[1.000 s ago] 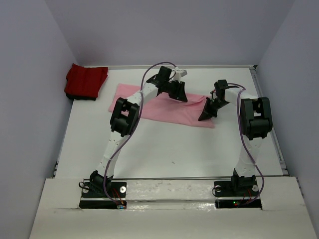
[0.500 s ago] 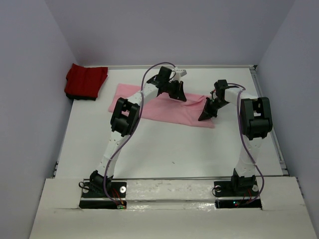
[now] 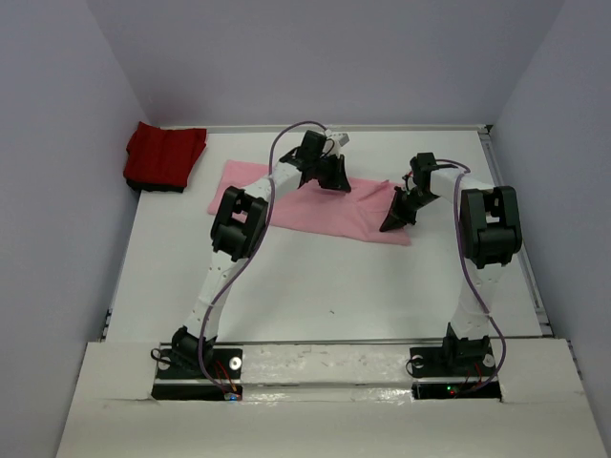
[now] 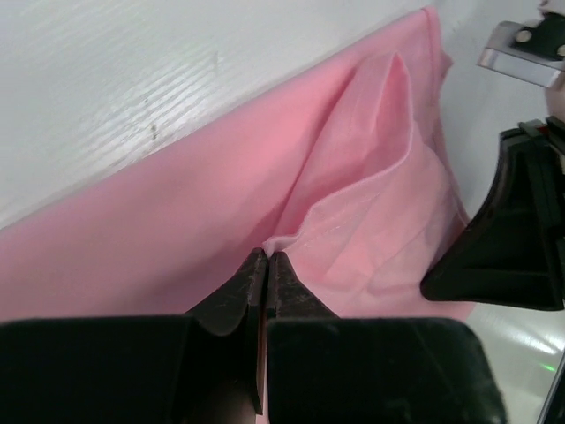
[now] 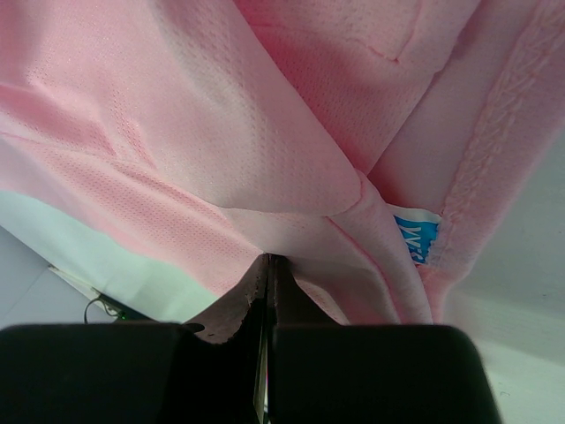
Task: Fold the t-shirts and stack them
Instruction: Fold the other side of the tshirt into a rectangle
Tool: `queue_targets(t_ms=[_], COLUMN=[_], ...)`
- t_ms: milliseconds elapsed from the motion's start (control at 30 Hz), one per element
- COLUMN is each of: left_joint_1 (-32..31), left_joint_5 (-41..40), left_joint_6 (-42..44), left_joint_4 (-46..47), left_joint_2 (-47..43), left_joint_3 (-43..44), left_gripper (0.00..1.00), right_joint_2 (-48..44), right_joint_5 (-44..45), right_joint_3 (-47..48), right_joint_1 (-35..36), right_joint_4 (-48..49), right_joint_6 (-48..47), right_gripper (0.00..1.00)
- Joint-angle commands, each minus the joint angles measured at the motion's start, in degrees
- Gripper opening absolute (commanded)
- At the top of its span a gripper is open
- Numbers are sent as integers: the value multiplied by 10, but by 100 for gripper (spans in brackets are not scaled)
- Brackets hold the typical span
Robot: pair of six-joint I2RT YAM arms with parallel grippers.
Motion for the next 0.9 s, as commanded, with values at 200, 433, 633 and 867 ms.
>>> queue_targets(t_ms=[200,433,633,867], left_joint_1=[19,21,21,21], left_joint_5=[-49,-58,-52,-93], left_joint_6=[-52,-57,-56,-52], left_joint_4=[21,22,39,81], left_joint_2=[-32,-36,-45,-103], left_joint_3=[-38,-40,-52,-85], left_gripper=[9,18,63,99], right_joint_2=[-4,-3,-2,-1], right_joint_5=[19,18,18,18], right_joint_3=[0,2,1,3], right_joint_1=[7,7,7,7], right_joint_4=[-18,-18,-17,-19], right_joint_6=[-11,-10,-11,-11], right_gripper=[0,0,0,0])
